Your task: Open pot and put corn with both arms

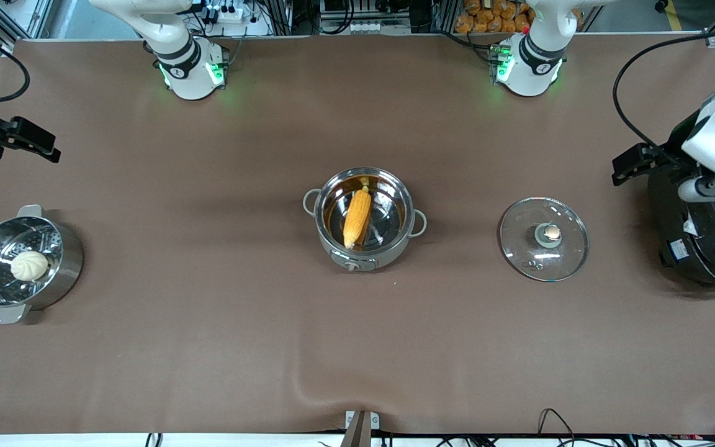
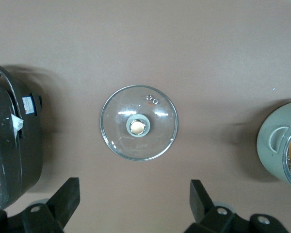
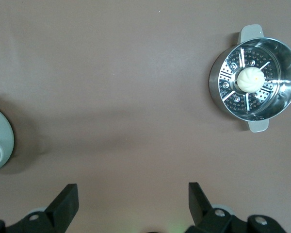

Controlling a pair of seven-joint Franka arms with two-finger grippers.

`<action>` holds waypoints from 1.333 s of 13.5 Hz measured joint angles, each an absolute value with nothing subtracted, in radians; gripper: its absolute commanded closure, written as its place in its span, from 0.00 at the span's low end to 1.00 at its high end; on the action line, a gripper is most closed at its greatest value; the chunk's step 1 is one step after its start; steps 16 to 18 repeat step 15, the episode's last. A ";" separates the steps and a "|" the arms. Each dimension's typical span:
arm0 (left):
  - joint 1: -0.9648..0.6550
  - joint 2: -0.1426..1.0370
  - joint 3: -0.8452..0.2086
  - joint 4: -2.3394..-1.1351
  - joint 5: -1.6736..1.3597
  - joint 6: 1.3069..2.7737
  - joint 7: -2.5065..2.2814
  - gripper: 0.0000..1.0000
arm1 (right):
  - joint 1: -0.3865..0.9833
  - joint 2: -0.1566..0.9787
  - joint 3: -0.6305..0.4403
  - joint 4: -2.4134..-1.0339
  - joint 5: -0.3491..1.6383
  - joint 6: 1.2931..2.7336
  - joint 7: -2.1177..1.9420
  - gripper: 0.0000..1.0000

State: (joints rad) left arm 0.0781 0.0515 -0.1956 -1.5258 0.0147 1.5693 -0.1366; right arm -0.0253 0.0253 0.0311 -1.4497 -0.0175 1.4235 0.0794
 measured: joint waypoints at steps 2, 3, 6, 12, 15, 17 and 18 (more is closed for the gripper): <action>0.056 0.037 -0.178 -1.526 0.014 1.563 -0.137 0.00 | -0.034 0.025 0.031 -1.434 -0.017 1.417 0.090 0.00; 0.040 0.033 -0.165 -1.526 0.014 1.562 -0.136 0.00 | -0.037 0.025 0.031 -1.431 -0.016 1.416 0.110 0.00; 0.031 0.032 -0.156 -1.526 0.014 1.546 -0.135 0.00 | -0.038 0.025 0.031 -1.430 -0.016 1.416 0.127 0.00; 0.030 0.032 -0.147 -1.522 0.014 1.531 -0.133 0.00 | -0.038 0.025 0.031 -1.415 -0.017 1.394 0.104 0.00; 0.029 0.032 -0.146 -1.517 0.014 1.526 -0.133 0.00 | -0.039 0.025 0.031 -1.405 -0.015 1.379 0.084 0.00; 0.029 0.032 -0.146 -1.517 0.014 1.526 -0.133 0.00 | -0.039 0.025 0.031 -1.405 -0.015 1.379 0.084 0.00; 0.029 0.032 -0.146 -1.517 0.014 1.526 -0.133 0.00 | -0.039 0.025 0.031 -1.405 -0.015 1.379 0.084 0.00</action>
